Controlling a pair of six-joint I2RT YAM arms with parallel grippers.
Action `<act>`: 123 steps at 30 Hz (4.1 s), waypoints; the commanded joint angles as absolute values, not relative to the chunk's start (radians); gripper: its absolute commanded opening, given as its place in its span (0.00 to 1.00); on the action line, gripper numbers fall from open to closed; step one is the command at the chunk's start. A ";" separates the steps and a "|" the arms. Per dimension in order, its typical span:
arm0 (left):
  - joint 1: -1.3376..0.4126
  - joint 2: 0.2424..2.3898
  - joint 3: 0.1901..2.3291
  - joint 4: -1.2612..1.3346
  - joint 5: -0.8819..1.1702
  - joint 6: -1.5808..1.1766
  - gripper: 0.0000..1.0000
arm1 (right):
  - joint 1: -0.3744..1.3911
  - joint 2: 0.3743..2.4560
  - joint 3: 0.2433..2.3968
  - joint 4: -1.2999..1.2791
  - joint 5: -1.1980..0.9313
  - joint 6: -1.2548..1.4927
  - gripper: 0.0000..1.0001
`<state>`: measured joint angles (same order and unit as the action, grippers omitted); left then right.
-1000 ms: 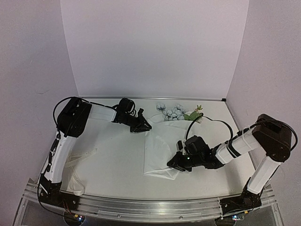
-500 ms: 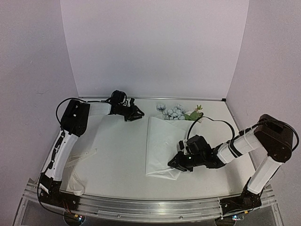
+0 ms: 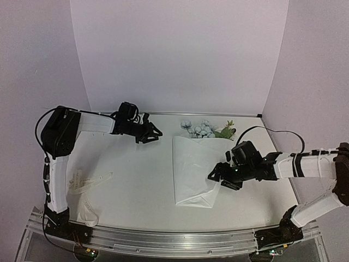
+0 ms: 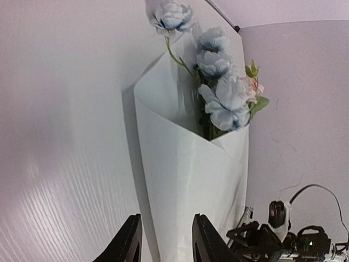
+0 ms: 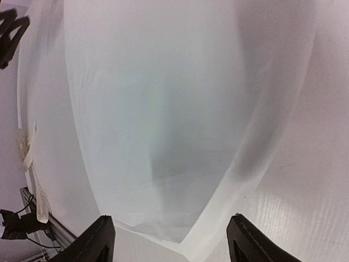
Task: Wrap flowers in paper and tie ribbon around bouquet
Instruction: Press the fold line on the folded wrapping paper, then adjust the folded bouquet at the center of the board, then pick up the ribbon from the corner of the board.
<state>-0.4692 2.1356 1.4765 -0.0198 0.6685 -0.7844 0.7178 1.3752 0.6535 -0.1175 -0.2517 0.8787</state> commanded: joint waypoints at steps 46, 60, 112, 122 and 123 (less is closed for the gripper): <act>-0.624 1.340 0.761 -0.318 0.164 -0.893 0.37 | 0.506 2.062 1.394 -0.450 -0.658 0.489 0.24; -0.619 1.735 0.952 -0.013 0.396 -0.896 0.42 | 0.461 1.822 1.110 -0.505 -0.523 0.424 0.11; -0.281 1.030 0.414 -0.610 -0.312 -1.444 0.62 | 0.584 1.361 0.850 -0.345 -0.325 0.607 0.81; -0.287 1.043 0.617 -0.548 -0.195 -1.139 0.00 | 0.616 1.310 0.861 -0.394 -0.307 0.600 0.74; -0.297 1.056 0.652 -0.520 -0.153 -1.085 0.00 | 0.629 1.302 0.867 -0.400 -0.294 0.591 0.74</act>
